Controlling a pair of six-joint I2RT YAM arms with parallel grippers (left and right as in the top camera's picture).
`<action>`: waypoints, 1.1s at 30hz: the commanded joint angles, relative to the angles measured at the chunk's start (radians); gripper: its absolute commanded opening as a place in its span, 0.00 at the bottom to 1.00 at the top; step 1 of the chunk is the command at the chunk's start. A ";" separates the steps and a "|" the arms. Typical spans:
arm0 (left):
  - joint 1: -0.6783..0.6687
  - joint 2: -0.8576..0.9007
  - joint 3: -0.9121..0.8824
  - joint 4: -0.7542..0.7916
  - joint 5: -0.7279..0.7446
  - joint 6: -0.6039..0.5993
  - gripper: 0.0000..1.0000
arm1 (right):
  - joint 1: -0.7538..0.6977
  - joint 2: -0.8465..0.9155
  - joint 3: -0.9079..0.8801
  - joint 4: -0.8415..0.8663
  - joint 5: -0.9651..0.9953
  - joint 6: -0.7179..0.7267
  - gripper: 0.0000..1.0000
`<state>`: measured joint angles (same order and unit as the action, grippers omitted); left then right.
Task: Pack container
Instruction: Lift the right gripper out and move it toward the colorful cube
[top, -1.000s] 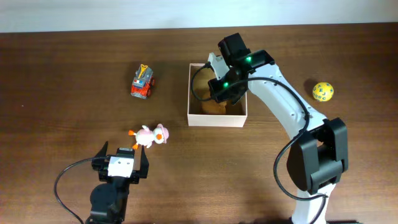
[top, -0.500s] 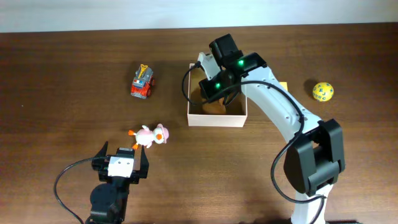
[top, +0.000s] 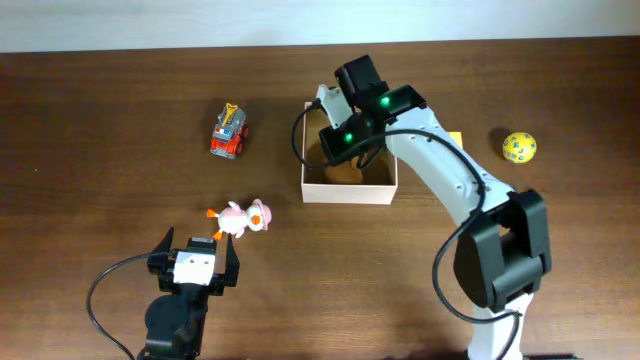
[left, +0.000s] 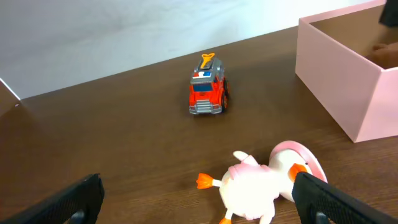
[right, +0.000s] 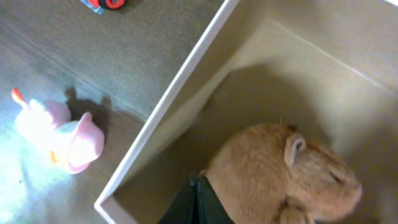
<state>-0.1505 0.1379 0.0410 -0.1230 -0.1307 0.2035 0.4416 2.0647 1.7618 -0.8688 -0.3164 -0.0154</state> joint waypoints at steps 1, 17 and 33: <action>-0.003 -0.008 -0.008 0.003 0.010 -0.012 0.99 | 0.017 0.039 0.021 0.023 -0.006 -0.006 0.04; -0.003 -0.008 -0.008 0.003 0.010 -0.012 0.99 | 0.022 0.053 0.021 0.052 -0.005 0.035 0.04; -0.003 -0.008 -0.008 0.003 0.010 -0.012 0.99 | 0.023 0.093 0.014 0.003 -0.006 0.061 0.04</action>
<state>-0.1505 0.1379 0.0410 -0.1230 -0.1307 0.2035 0.4545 2.1216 1.7626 -0.8555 -0.3164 0.0418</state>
